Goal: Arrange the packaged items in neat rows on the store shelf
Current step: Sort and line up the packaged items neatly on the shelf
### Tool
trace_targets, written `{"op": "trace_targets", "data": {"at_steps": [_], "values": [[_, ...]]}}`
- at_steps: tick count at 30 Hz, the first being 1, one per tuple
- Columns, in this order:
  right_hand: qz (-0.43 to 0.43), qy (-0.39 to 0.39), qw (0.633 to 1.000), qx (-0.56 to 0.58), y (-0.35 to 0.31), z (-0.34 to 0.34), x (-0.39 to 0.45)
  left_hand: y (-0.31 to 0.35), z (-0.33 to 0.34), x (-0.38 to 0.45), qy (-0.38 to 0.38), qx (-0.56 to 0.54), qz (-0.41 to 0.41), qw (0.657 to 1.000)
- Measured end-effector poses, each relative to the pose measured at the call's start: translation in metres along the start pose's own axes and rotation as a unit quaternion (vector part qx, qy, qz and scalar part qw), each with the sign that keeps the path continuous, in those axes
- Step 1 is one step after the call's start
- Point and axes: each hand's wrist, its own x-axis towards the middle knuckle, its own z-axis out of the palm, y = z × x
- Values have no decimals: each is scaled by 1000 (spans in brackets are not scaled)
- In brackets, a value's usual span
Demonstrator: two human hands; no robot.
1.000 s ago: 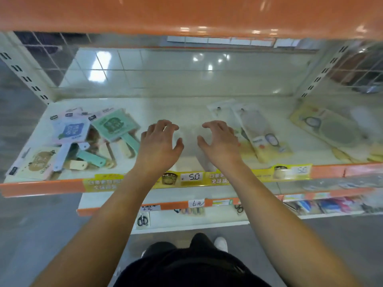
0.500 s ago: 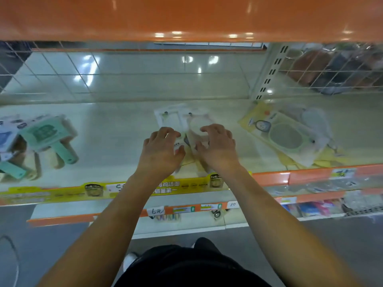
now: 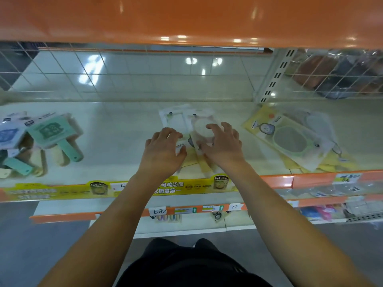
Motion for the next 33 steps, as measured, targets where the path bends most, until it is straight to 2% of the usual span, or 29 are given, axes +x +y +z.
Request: {"op": "trace_targets", "data": {"at_steps": [7, 13, 24, 33], "values": [[48, -33, 998, -25, -18, 5, 11, -31, -15, 0, -3, -16, -8, 1000], [45, -34, 995, -82, -36, 13, 7, -54, -21, 3, -21, -22, -3, 1000], [99, -19, 994, -53, -38, 26, 10, -69, -26, 5, -37, -31, 44, 998], [84, -11, 994, -65, -46, 29, 11, -79, -30, 11, -38, -29, 55, 997]]}}
